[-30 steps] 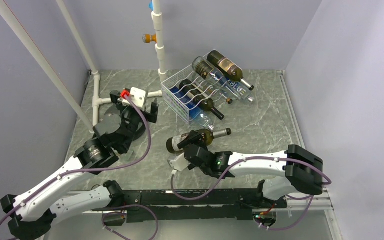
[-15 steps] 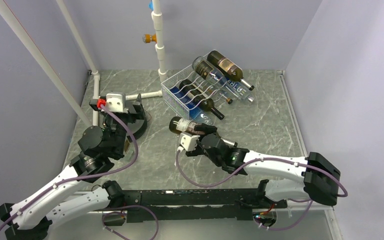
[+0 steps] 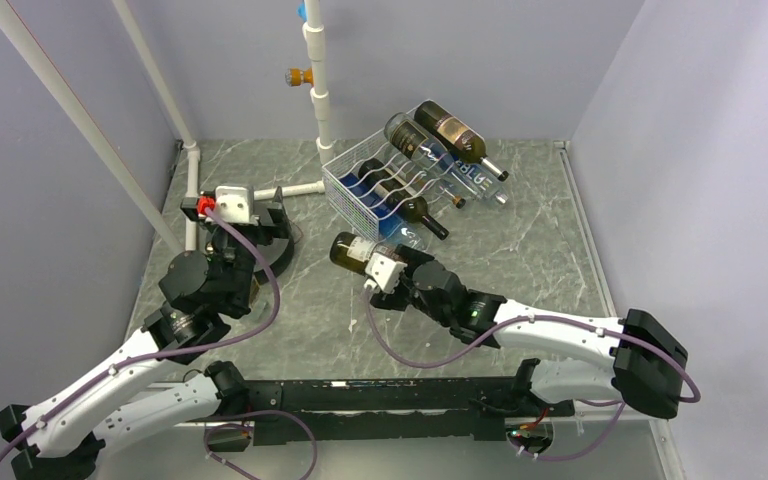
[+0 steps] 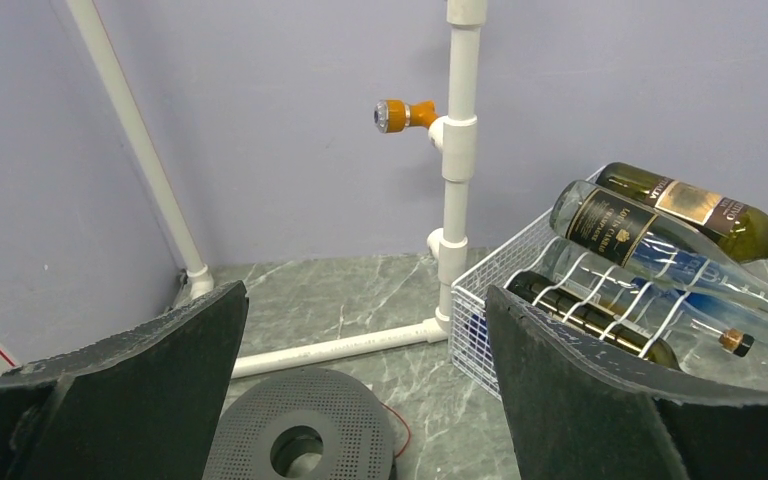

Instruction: Put the wine bottle on the wine rack

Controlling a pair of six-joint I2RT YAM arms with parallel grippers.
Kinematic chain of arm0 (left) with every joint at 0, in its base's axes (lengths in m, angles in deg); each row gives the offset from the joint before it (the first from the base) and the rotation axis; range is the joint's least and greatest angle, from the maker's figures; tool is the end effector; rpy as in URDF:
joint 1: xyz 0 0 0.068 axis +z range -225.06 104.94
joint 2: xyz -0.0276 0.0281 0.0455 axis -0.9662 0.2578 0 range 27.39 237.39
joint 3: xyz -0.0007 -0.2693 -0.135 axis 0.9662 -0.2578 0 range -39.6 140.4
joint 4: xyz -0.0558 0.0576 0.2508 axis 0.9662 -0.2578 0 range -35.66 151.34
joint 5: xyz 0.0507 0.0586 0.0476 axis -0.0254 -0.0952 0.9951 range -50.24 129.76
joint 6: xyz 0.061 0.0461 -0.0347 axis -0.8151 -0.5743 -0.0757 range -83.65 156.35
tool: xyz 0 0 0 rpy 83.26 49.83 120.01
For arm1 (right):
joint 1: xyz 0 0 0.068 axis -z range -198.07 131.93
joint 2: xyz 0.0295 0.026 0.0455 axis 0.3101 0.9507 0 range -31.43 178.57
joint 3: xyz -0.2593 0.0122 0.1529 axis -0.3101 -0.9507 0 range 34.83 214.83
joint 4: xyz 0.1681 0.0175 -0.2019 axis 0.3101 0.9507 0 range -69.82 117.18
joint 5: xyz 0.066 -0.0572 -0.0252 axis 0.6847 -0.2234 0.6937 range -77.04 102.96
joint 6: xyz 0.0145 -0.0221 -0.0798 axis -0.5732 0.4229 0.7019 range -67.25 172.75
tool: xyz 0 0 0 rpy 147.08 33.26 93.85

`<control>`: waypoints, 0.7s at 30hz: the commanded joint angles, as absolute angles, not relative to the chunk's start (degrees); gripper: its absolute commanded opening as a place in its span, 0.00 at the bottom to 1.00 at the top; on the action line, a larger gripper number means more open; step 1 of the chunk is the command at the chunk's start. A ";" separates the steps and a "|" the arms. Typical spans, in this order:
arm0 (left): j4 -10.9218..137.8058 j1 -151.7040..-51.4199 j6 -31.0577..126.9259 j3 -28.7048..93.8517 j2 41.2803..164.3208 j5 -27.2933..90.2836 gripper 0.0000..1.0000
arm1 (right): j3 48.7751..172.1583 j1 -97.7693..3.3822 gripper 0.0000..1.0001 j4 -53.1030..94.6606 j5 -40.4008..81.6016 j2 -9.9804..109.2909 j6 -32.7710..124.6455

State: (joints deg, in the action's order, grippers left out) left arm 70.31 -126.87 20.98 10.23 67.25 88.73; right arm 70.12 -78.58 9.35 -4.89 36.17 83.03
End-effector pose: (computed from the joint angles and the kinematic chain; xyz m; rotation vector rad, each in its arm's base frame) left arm 0.1323 -0.0784 0.4431 0.0250 1.3559 -0.0060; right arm 0.1591 0.2353 0.2506 -1.2202 1.4915 0.0499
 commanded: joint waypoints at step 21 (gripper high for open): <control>73.49 -126.49 20.25 9.75 65.90 89.48 0.94 | 90.04 -63.59 0.00 -1.50 8.79 38.90 70.66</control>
